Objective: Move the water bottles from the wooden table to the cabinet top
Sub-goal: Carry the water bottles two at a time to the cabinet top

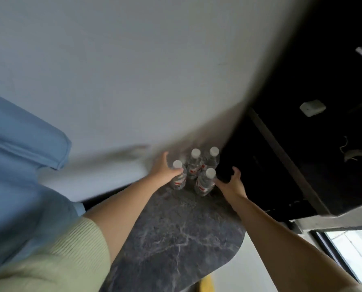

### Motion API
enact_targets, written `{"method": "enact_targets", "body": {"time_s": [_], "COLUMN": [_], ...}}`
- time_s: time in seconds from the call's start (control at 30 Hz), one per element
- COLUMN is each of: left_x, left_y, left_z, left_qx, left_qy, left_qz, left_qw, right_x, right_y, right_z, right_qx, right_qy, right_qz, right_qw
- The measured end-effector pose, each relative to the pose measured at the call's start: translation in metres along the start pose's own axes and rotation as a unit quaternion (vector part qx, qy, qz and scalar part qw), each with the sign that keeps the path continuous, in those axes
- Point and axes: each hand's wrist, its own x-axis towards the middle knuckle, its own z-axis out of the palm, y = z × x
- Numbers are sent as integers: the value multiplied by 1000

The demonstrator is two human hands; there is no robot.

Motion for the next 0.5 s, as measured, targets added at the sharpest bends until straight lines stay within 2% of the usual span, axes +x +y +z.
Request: {"method": "enact_targets", "body": {"time_s": [0.17, 0.3, 0.4, 0.5], "left_x": [-32, -55, -77, -97], "left_y": [68, 102, 113, 106], "left_z": [-27, -47, -66, -81], "left_qx": [-7, 12, 32, 66], "left_qy": [69, 92, 115, 123], "left_qz": [73, 117, 123, 107], "left_qw": [995, 989, 985, 984], "right_x": [-23, -36, -52, -66], "right_y": [-62, -113, -139, -146], "right_z": [-53, -82, -92, -94], "right_qx": [-43, -141, -282, -393], "right_qy": [-1, -34, -109, -123], "right_qz": [-94, -184, -240, -282], "right_qw": [995, 972, 923, 867]}}
